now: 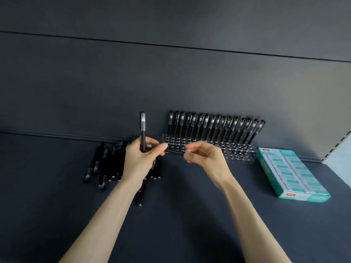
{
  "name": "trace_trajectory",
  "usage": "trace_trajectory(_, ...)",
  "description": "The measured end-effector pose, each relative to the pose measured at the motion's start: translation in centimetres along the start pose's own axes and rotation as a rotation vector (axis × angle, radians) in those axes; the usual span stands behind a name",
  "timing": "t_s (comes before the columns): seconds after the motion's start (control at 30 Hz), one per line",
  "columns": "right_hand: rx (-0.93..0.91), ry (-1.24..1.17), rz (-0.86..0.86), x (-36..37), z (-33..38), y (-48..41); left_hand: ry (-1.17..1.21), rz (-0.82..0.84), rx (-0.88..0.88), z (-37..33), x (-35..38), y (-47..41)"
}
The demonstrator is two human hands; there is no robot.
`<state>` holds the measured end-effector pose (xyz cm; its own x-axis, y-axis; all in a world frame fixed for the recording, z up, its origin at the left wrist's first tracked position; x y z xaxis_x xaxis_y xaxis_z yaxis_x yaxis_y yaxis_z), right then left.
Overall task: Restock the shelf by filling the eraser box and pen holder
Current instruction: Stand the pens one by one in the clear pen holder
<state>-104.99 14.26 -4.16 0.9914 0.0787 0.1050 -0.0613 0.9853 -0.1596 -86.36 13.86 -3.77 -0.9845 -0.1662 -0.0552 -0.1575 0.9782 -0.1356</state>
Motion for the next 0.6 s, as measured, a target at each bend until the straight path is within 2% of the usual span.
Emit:
trace_trajectory(0.17, 0.085, 0.203, 0.137, 4.1, -1.4, 0.7, -0.008, 0.059, 0.037, 0.3, -1.1, -1.0)
trace_trajectory(0.37, 0.043, 0.037, -0.029, 4.6, -0.5, 0.7, 0.041, 0.23, -0.044, 2.5, -1.2, -0.2)
trace_trajectory(0.47, -0.015, -0.033, -0.075, 4.8, 0.3, 0.3, -0.016, 0.317, -0.035, 3.0, -0.8, 0.3)
trace_trajectory(0.6, -0.036, -0.071, -0.107, 5.2, 0.3, -0.4, -0.079, 0.324, 0.003, 2.9, -0.7, 0.4)
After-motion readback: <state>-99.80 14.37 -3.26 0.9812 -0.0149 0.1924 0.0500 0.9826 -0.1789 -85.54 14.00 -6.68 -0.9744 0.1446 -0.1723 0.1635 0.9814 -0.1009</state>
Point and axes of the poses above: each hand's wrist, its own y-axis away from the middle knuckle, its own x-axis out of the palm, z = x × y, the point moved 4 cm from there along -y, towards the middle knuckle, and after that the axes turned 7 degrees about -y, right-handed, at the moved point
